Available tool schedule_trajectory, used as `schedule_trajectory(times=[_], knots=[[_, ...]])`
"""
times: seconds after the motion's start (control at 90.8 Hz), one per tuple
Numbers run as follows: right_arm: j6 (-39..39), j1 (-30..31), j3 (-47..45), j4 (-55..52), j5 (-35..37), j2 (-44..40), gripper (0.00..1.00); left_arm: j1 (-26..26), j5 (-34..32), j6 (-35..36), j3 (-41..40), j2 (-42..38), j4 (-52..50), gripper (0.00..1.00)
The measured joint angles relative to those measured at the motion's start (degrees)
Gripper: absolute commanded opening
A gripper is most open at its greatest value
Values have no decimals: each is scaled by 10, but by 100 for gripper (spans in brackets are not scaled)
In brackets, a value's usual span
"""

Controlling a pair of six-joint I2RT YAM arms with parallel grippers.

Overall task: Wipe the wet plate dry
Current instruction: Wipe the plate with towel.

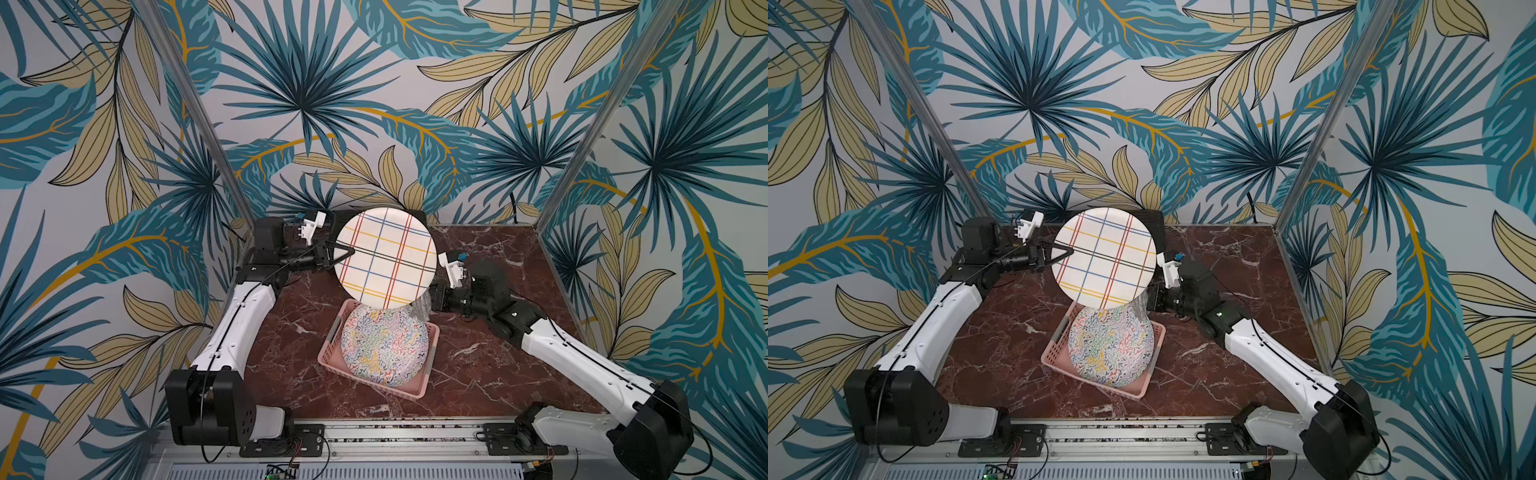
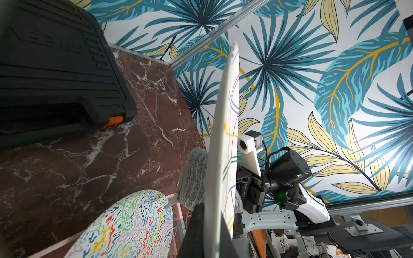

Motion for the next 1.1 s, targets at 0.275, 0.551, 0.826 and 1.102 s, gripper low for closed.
schedule_trajectory(times=[0.275,0.551,0.826,1.102], knots=[[-26,71,-28,44,126,0,0,1,-4,-28,-7,11,18,0],[-92,194,-30,124,283,51,0,2,-10,-65,-20,19,47,0],[-162,252,-24,216,431,121,0,2,-25,-68,-23,19,55,0],[-194,261,15,258,483,193,0,5,-44,-70,-26,19,73,0]])
